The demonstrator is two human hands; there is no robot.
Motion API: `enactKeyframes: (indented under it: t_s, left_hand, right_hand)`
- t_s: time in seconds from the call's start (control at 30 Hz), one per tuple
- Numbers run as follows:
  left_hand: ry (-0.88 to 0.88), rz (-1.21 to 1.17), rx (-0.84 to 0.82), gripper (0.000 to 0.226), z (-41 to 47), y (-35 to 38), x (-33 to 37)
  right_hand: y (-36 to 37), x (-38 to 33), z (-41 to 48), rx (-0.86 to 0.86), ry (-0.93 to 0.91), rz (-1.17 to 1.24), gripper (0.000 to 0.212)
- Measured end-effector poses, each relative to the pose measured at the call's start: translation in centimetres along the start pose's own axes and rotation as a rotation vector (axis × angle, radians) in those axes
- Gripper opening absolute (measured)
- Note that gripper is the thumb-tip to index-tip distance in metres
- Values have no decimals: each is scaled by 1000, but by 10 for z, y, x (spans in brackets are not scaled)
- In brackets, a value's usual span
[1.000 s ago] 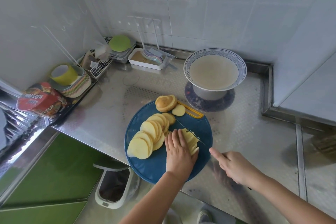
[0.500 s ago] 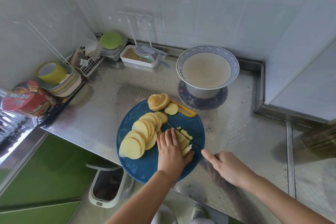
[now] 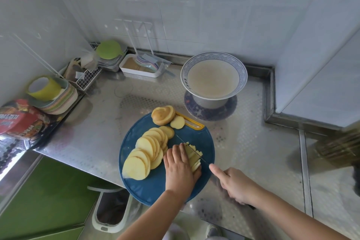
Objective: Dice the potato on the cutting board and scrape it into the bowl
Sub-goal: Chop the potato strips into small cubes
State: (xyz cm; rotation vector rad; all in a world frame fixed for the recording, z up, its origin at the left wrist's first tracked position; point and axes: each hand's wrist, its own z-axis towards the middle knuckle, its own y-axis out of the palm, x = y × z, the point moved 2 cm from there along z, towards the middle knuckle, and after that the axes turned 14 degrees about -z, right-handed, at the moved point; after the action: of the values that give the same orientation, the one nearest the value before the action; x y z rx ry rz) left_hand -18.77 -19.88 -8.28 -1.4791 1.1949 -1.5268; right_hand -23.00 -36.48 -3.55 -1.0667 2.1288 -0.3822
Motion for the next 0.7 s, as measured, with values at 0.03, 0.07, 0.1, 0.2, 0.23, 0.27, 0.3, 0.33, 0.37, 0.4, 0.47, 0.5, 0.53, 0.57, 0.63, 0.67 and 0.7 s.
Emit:
enactKeyframes:
  t_s: [0.03,0.07,0.1,0.2,0.23,0.27,0.3,0.33,0.37,0.4,0.47,0.5,0.53,0.57,0.63,0.67,0.7]
  left_hand:
    - [-2,3,-3,83,0,0,0]
    - [-4,4,-3,83,0,0,-1]
    - [-8,1,-8,83,1,0,-1]
    - [-3,1,-23,84,0,0,0]
    - [1,5,-23,84,1,-1,1]
    - [5,3,-26,84,1,-2,1]
    - [11,0,-29,83,2,-2,2]
    - [21,2,-28,83,2,-1,2]
    - [28,10,-28,84,2,0,1]
    - [33,17,-29,86,1,0,1]
    - [28,21,-34,84,2,1,0]
    - [18,18,-39,82,2,1,0]
    - [9,14,-44,81,3,1,0]
    - [5,14,-51,81,3,2,0]
    - [20,25,-42,83,2,4,-2]
    - [32,36,-32,85,2,6,-3]
    - [38,46,-23,88,2,8,-3]
  right_hand:
    - [1,0,1,5,-1,-21,66]
    - [2,0,2,9,-3,-40,66]
    - [4,0,4,10,-5,-59,66]
    - [8,1,7,-26,25,-48,67]
    - [5,0,8,-52,43,-25,67]
    - [3,-1,9,-85,64,1,68]
    - [0,-1,11,-119,80,22,69]
    - [-3,-1,12,-149,94,39,70]
    - [-5,-1,14,-173,104,48,71]
    - [-6,0,15,-187,107,55,71]
    - [-4,2,18,-194,108,69,71]
    - [-3,3,18,-191,111,71,71]
    - [-2,4,19,-184,107,69,72]
    - [-1,4,20,-179,99,69,72]
    - [1,2,22,-171,97,64,73]
    - [3,2,23,-156,98,56,74]
    - [4,2,23,-138,99,50,74]
